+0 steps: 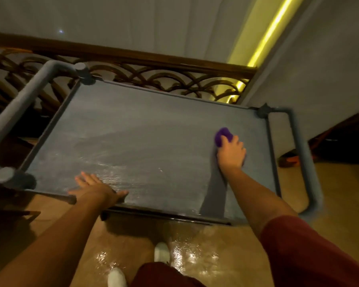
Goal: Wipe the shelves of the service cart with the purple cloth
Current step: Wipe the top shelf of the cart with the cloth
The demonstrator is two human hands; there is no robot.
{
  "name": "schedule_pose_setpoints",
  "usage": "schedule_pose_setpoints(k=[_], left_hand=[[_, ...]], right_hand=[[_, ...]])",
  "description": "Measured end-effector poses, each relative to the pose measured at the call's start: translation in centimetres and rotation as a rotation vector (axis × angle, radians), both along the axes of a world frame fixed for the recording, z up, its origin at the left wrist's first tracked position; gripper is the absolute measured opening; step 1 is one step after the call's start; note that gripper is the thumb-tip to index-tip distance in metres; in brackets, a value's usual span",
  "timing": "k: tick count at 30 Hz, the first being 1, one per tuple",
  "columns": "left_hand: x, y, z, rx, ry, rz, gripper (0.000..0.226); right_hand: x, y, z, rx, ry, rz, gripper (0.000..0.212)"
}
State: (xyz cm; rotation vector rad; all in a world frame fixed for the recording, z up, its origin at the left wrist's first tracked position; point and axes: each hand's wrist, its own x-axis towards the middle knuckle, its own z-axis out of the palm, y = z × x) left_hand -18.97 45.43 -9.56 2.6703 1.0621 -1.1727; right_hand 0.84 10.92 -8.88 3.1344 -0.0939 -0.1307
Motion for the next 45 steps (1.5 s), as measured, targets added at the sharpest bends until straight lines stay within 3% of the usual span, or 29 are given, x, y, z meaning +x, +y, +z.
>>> schedule_pose_setpoints(k=[4,6,9,11,14,17,21,23,26,30,35,39,45], left_hand=[[1.0,-0.2,0.2,-0.017,0.016,0.021,0.139],[1.1,-0.6,0.8,-0.038,-0.173,-0.157,0.112],[1.7,-1.9,1.1,-0.115,-0.471,-0.402,0.079],[2.7,-3.7,1.2,-0.193,-0.474,-0.394,0.084],[3.5,-5.3,0.5,-0.24,-0.352,-0.379,0.111],[3.0,-5.4,-0.8,-0.192,-0.238,-0.395,0.129],[3.5,-5.7,-0.8,-0.181,-0.154,-0.417,0.135],[4.0,-5.6,-0.2,-0.196,-0.101,-0.414,0.136],[4.1,-5.0,0.4,-0.212,-0.066,-0.427,0.134],[3.3,-5.7,0.5,-0.191,-0.056,-0.452,0.136],[4.1,-6.4,0.9,-0.173,0.001,-0.43,0.139],[3.7,-6.5,0.9,-0.17,-0.027,-0.476,0.138],[2.9,-5.6,0.5,-0.18,-0.101,-0.484,0.139]], right_hand=[[-2.6,-3.1,0.7,-0.072,0.099,-0.176,0.048],[-1.9,-2.9,2.1,-0.074,0.213,-0.205,0.065],[0.1,-4.1,4.3,-0.15,0.221,-0.022,0.074],[1.3,-6.3,4.9,-0.08,0.262,0.189,0.071],[1.5,-8.1,4.3,-0.031,0.504,0.336,0.07],[3.4,-6.6,4.4,-0.049,0.375,0.349,0.055],[8.1,0.8,5.5,0.107,0.105,0.364,0.041],[10.2,5.0,4.7,-0.012,0.061,0.472,0.04],[13.1,7.6,2.9,-0.223,0.113,0.535,0.047],[13.8,4.1,0.7,-0.008,0.277,0.544,0.063],[9.3,-5.6,0.0,0.214,0.107,0.223,0.044],[0.2,-12.0,-0.7,0.185,0.021,-0.127,0.039],[-14.6,-3.5,-1.5,0.261,0.099,-0.254,0.04]])
